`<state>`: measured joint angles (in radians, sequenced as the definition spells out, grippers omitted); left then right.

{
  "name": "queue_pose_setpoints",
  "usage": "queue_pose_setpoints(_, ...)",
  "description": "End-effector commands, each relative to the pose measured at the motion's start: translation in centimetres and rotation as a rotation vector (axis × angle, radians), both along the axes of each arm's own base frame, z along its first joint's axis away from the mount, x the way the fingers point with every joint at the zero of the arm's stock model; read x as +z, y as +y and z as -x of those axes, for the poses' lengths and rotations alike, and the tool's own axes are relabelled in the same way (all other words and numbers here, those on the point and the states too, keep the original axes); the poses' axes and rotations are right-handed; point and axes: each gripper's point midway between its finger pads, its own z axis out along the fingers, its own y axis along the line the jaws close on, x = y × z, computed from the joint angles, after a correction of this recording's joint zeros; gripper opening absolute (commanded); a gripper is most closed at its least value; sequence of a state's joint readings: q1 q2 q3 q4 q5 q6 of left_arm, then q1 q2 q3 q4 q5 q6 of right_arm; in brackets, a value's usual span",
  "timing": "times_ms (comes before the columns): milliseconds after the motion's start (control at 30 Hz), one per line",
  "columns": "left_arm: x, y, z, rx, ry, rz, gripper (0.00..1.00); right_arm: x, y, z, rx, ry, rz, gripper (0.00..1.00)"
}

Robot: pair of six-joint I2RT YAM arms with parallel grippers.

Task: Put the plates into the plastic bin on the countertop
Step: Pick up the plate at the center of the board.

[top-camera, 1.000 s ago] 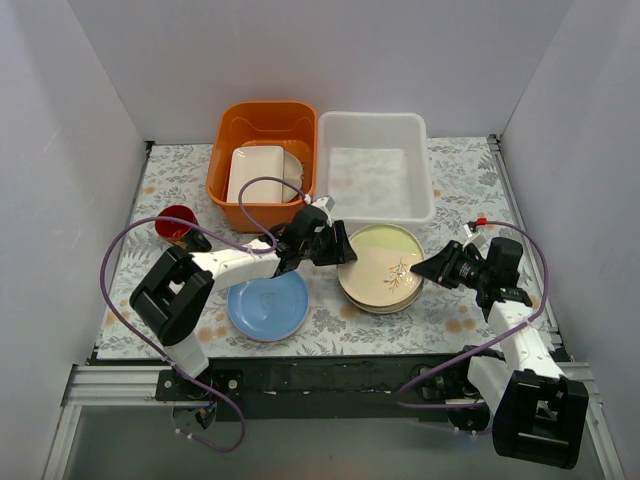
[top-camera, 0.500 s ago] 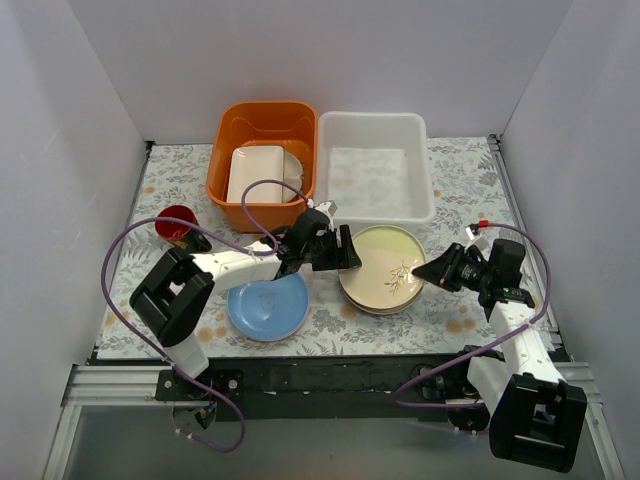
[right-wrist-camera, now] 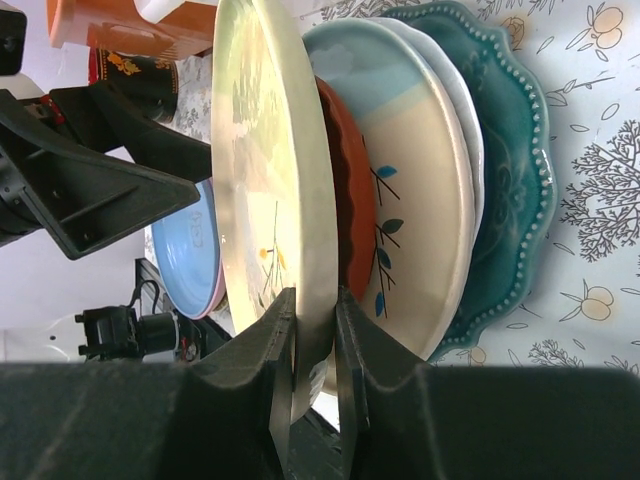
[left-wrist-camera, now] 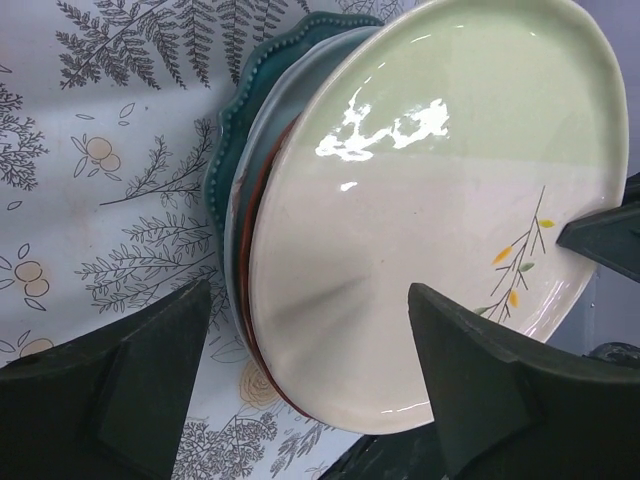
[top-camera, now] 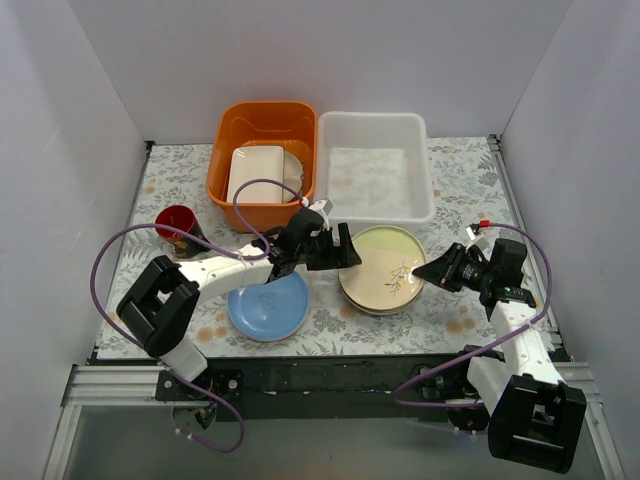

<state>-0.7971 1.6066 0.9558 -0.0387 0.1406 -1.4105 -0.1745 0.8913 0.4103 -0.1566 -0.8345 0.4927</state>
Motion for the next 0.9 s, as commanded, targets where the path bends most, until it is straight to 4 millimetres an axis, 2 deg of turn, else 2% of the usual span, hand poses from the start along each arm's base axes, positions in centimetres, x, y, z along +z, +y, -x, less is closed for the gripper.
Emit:
queue_pose_setpoints(0,3.0,0.3,0.0,0.009,-0.068,0.035,0.81,3.4,0.4,-0.6,0.061,-0.130,-0.006,0.01)
queue_pose_setpoints(633,6.9,2.7,-1.1,0.096,-0.192,0.003,0.94,5.3,0.6,-0.3,0.081,-0.161,-0.028,0.01)
queue_pose_setpoints(867,7.1,3.4,-1.4,0.123,-0.205,-0.020,0.96,6.1,0.8,-0.2,0.093,-0.179,-0.040,0.01)
